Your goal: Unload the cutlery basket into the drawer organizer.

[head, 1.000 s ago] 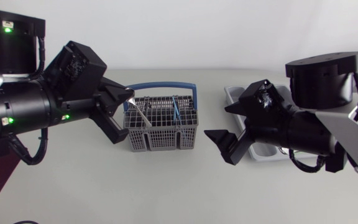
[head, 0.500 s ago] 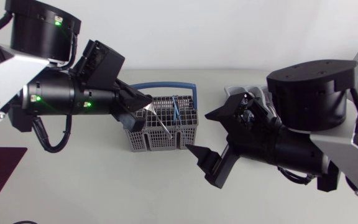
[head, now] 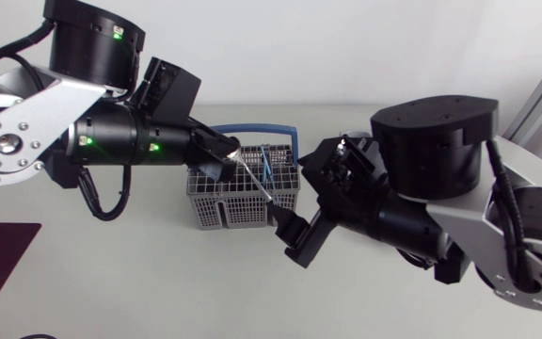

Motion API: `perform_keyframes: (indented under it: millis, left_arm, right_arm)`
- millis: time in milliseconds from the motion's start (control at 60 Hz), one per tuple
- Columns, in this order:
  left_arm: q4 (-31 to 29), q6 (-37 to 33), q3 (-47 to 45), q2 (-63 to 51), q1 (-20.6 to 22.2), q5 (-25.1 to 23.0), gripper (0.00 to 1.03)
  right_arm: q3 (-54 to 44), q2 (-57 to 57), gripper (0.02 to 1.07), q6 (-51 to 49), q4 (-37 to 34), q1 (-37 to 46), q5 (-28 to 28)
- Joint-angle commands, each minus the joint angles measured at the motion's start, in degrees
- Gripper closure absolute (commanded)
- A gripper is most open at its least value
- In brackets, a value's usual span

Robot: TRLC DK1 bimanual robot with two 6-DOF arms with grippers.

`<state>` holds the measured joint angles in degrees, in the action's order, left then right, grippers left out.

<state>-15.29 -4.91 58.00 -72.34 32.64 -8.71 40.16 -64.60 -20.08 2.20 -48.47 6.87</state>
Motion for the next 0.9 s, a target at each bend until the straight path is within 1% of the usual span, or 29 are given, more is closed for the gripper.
perform_keyframes:
  millis: [0,150,200,300,367,467,500,550,617,733,800,850,883]
  left_arm:
    - [1.31,1.83,2.56,-1.23,0.49,0.27,0.91]
    - [2.46,1.83,3.09,-2.28,0.58,0.45,0.91]
    - [2.90,1.92,3.09,-2.55,0.58,0.45,0.91]
    - [3.42,1.92,3.17,-2.81,0.49,0.45,0.91]
    - [3.78,1.92,3.09,-2.99,0.32,0.45,0.91]
    - [3.95,1.92,3.17,-3.25,-0.04,0.45,0.91]
    - [3.95,1.92,3.26,-3.34,-0.30,0.45,0.91]
    - [3.95,1.92,3.17,-3.34,-0.30,0.36,0.91]
    - [3.95,1.92,3.09,-3.43,-0.56,0.27,0.91]
    - [4.04,1.83,2.91,-3.43,-1.18,-0.08,0.91]
    - [4.04,1.83,2.91,-3.43,-1.79,-1.05,0.91]
    - [4.13,1.92,2.82,-3.43,-1.97,-1.22,0.91]
    - [4.04,1.92,2.74,-3.43,-2.06,-1.31,0.91]
  right_arm:
    - [0.36,-1.50,0.07,-2.07,2.55,-1.54,2.00]
    - [1.15,-4.04,0.07,-2.60,5.36,-1.81,2.27]
    - [1.50,-5.10,0.10,-2.86,6.24,-1.81,2.35]
    - [2.99,-7.56,0.11,-2.95,7.30,-1.72,2.35]
    - [4.31,-9.23,0.16,-3.04,7.56,-1.63,2.44]
    - [6.33,-11.69,0.22,-3.30,7.56,-1.63,2.62]
    - [7.12,-12.48,0.23,-3.39,7.56,-1.54,2.71]
    - [8.09,-13.54,0.30,-3.39,7.65,-1.37,2.71]
    - [8.97,-14.68,0.34,-3.48,8.00,-1.10,2.79]
    - [10.11,-15.82,0.50,-3.48,8.53,-0.58,2.97]
    - [10.64,-16.00,0.58,-3.48,8.70,-0.49,3.06]
    - [10.99,-16.26,0.62,-3.57,8.70,-0.31,3.15]
    - [11.08,-16.35,0.63,-3.57,8.70,-0.31,3.23]
